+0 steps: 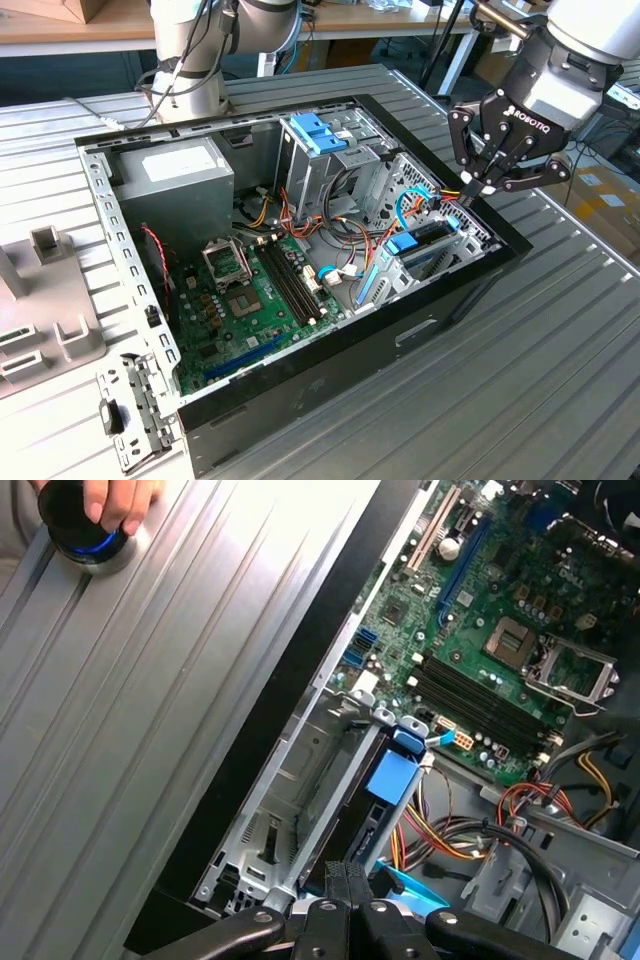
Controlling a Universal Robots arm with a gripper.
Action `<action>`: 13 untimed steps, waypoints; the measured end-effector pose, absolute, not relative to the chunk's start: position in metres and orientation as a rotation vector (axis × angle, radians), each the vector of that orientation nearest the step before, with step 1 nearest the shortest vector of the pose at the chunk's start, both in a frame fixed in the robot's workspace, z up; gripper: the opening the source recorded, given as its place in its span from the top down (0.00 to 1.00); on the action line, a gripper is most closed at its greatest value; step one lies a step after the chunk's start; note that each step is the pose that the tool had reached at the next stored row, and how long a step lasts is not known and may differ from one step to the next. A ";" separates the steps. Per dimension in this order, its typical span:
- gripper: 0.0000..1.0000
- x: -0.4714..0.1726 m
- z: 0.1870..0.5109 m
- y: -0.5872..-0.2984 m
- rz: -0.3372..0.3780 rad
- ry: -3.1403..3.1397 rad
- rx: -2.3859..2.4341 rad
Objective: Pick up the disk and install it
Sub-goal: 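Insert the first disk wire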
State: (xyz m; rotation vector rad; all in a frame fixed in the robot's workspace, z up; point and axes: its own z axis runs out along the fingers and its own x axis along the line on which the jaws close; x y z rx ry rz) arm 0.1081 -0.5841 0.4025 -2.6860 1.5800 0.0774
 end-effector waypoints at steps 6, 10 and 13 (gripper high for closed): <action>0.89 0.108 0.402 -0.584 0.078 1.527 -2.718; 0.89 0.108 0.402 -0.584 0.079 1.495 -2.736; 0.89 0.108 0.402 -0.584 0.079 1.464 -2.753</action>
